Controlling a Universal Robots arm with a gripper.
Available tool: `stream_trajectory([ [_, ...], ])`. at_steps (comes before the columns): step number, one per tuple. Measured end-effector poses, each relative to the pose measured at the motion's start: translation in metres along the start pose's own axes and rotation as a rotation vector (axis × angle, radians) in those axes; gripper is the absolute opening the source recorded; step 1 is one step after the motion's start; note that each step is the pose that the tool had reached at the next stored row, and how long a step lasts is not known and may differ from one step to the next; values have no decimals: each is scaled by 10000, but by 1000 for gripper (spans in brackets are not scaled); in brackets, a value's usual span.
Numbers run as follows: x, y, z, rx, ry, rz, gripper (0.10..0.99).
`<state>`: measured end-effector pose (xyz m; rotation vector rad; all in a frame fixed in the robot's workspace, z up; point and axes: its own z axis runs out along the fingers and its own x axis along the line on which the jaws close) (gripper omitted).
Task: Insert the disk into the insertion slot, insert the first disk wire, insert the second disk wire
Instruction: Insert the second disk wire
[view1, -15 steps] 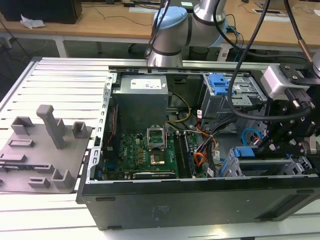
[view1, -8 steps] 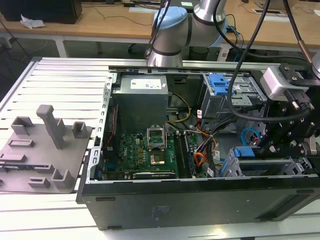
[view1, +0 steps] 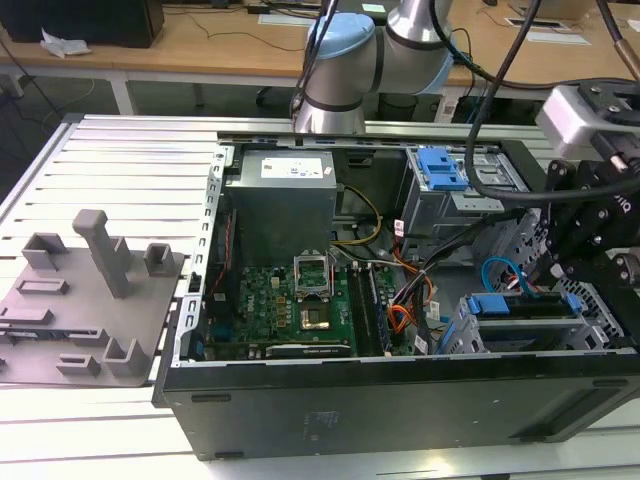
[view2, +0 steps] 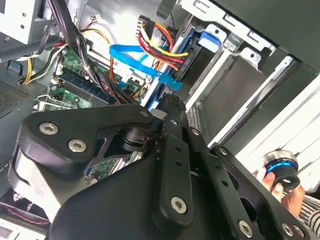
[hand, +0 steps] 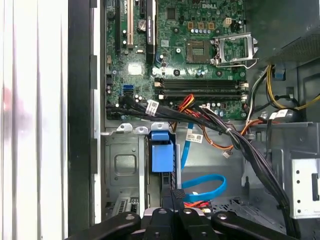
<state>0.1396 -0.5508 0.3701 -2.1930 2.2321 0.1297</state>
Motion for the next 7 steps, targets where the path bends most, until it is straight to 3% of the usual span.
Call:
stream_trajectory([
  [2,1,35,0,30,0,-2,106],
  [7,1,37,0,31,0,-3,106],
])
